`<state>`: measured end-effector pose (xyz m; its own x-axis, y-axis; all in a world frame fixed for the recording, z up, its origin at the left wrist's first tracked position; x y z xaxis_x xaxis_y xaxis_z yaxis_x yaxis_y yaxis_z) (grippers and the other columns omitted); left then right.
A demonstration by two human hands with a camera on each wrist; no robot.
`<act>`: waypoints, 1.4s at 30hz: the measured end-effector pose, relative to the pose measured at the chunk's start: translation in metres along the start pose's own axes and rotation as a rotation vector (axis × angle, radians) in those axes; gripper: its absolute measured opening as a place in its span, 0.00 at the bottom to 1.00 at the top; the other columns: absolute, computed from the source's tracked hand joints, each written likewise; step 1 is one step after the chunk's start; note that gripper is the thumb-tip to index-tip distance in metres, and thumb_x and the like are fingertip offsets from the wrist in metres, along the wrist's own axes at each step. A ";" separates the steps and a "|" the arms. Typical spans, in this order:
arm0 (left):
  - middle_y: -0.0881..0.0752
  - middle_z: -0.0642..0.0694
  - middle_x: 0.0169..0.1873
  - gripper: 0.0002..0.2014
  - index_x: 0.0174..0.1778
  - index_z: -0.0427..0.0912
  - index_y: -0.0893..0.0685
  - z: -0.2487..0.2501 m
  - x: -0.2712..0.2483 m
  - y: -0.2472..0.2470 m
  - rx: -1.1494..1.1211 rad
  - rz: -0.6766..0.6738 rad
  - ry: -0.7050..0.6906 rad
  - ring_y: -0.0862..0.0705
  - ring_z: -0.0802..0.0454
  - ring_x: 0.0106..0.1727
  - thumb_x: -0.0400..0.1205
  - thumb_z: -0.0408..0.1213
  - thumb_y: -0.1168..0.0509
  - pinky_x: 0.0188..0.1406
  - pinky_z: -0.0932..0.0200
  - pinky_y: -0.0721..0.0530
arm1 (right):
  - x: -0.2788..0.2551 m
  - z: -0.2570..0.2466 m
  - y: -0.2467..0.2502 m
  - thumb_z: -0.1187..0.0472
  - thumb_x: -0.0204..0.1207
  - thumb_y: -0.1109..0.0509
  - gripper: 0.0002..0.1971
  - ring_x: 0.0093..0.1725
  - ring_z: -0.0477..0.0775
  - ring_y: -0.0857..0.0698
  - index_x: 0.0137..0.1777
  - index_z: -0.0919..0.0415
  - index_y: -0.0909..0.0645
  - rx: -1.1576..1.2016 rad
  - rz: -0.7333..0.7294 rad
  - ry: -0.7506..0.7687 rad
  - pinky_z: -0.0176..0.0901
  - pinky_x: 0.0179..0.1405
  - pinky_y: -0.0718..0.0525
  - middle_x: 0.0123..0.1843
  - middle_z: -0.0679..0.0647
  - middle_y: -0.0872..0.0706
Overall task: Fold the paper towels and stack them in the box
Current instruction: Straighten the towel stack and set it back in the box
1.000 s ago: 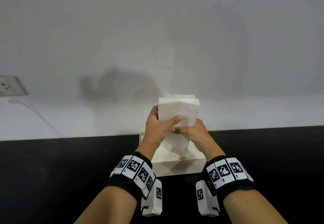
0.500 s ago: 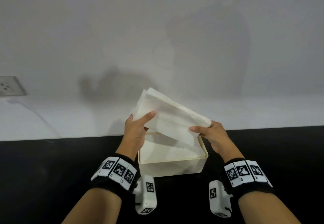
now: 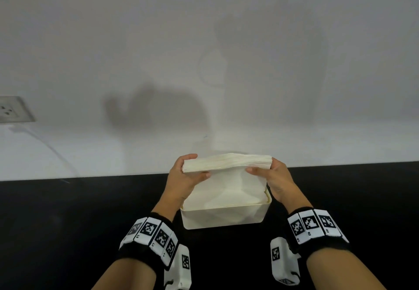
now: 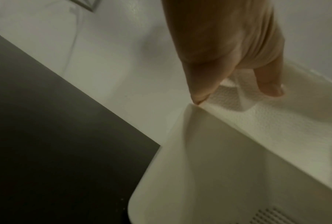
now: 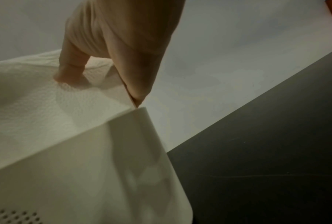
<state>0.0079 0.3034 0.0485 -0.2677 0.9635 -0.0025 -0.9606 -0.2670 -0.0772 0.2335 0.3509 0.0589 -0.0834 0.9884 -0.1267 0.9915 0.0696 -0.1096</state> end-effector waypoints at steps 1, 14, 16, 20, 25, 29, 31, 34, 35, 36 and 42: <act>0.19 0.49 0.52 0.26 0.56 0.50 0.21 0.001 0.001 0.000 -0.001 0.001 -0.006 0.20 0.56 0.54 0.68 0.23 0.23 0.52 0.66 0.19 | 0.000 -0.002 0.001 0.76 0.63 0.23 0.15 0.46 0.54 0.13 0.46 0.59 0.17 0.008 -0.008 0.007 0.43 0.43 0.16 0.46 0.55 0.11; 0.21 0.51 0.51 0.33 0.62 0.48 0.26 0.003 -0.002 -0.001 0.044 -0.032 -0.025 0.22 0.58 0.53 0.66 0.21 0.23 0.42 0.72 0.17 | -0.005 0.001 0.000 0.79 0.59 0.22 0.21 0.57 0.61 0.15 0.48 0.58 0.18 -0.112 -0.059 -0.056 0.57 0.64 0.19 0.51 0.58 0.12; 0.18 0.51 0.48 0.27 0.56 0.45 0.22 0.003 -0.003 -0.001 0.065 -0.033 -0.027 0.19 0.55 0.52 0.66 0.20 0.23 0.40 0.75 0.17 | -0.006 0.003 -0.001 0.76 0.60 0.20 0.20 0.58 0.61 0.15 0.48 0.57 0.17 -0.180 -0.044 -0.075 0.58 0.65 0.20 0.52 0.58 0.12; 0.14 0.51 0.47 0.17 0.50 0.49 0.21 0.005 -0.001 0.002 0.109 0.060 0.016 0.16 0.49 0.53 0.71 0.32 0.23 0.55 0.55 0.16 | -0.007 -0.005 -0.003 0.72 0.66 0.23 0.14 0.57 0.61 0.14 0.47 0.55 0.16 -0.131 -0.027 -0.057 0.58 0.63 0.18 0.50 0.56 0.11; 0.19 0.48 0.51 0.18 0.64 0.40 0.26 0.009 -0.007 -0.003 0.336 0.227 -0.005 0.19 0.50 0.51 0.82 0.45 0.35 0.47 0.59 0.22 | -0.002 -0.010 -0.014 0.55 0.80 0.34 0.15 0.56 0.56 0.18 0.65 0.59 0.23 -0.415 0.090 -0.008 0.49 0.58 0.19 0.60 0.55 0.17; 0.19 0.35 0.61 0.24 0.73 0.34 0.32 -0.001 -0.012 -0.008 0.559 0.271 0.075 0.19 0.44 0.53 0.86 0.46 0.43 0.45 0.60 0.25 | -0.004 0.002 -0.019 0.52 0.86 0.46 0.21 0.63 0.62 0.20 0.74 0.63 0.32 -0.821 0.145 -0.024 0.44 0.53 0.25 0.66 0.63 0.20; 0.18 0.34 0.59 0.23 0.75 0.35 0.36 -0.003 -0.011 -0.011 0.643 0.273 0.084 0.18 0.45 0.50 0.87 0.44 0.45 0.43 0.59 0.23 | -0.006 0.006 -0.019 0.52 0.86 0.49 0.20 0.58 0.63 0.18 0.74 0.61 0.33 -0.915 0.181 -0.033 0.49 0.51 0.22 0.61 0.65 0.18; 0.16 0.38 0.52 0.21 0.75 0.37 0.38 -0.006 -0.007 -0.015 0.839 0.263 0.043 0.19 0.48 0.45 0.88 0.43 0.48 0.40 0.57 0.21 | -0.008 0.008 -0.021 0.53 0.87 0.52 0.19 0.49 0.59 0.18 0.73 0.60 0.35 -1.122 0.212 -0.004 0.48 0.42 0.23 0.53 0.61 0.16; 0.16 0.39 0.52 0.21 0.74 0.37 0.38 -0.007 -0.006 -0.015 0.954 0.251 0.033 0.19 0.47 0.47 0.88 0.43 0.50 0.41 0.56 0.22 | -0.008 0.009 -0.023 0.53 0.87 0.53 0.18 0.49 0.59 0.17 0.73 0.60 0.36 -1.188 0.208 0.006 0.48 0.41 0.23 0.53 0.60 0.15; 0.16 0.40 0.53 0.20 0.74 0.37 0.39 -0.009 -0.005 -0.016 1.097 0.238 0.024 0.18 0.46 0.51 0.89 0.43 0.51 0.43 0.55 0.22 | -0.008 0.010 -0.025 0.54 0.87 0.53 0.18 0.50 0.59 0.16 0.73 0.60 0.37 -1.238 0.199 0.008 0.48 0.41 0.23 0.53 0.60 0.15; 0.14 0.46 0.51 0.20 0.75 0.38 0.41 -0.015 -0.001 -0.014 1.620 0.182 -0.064 0.19 0.49 0.57 0.88 0.40 0.50 0.53 0.59 0.27 | -0.005 0.021 -0.031 0.63 0.85 0.48 0.23 0.45 0.56 0.15 0.79 0.60 0.47 -1.460 0.167 -0.007 0.44 0.34 0.24 0.56 0.59 0.17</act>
<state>0.0232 0.3066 0.0346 -0.3428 0.9276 0.1488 0.0232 -0.1499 0.9884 0.2015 0.3409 0.0426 0.0435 0.9982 -0.0424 0.2082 0.0324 0.9775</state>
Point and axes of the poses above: each hand's wrist, its own x-axis towards the middle knuckle, its own y-axis out of the back of the hand, z = x × y, the point moved 2 cm from there along x, towards the middle knuckle
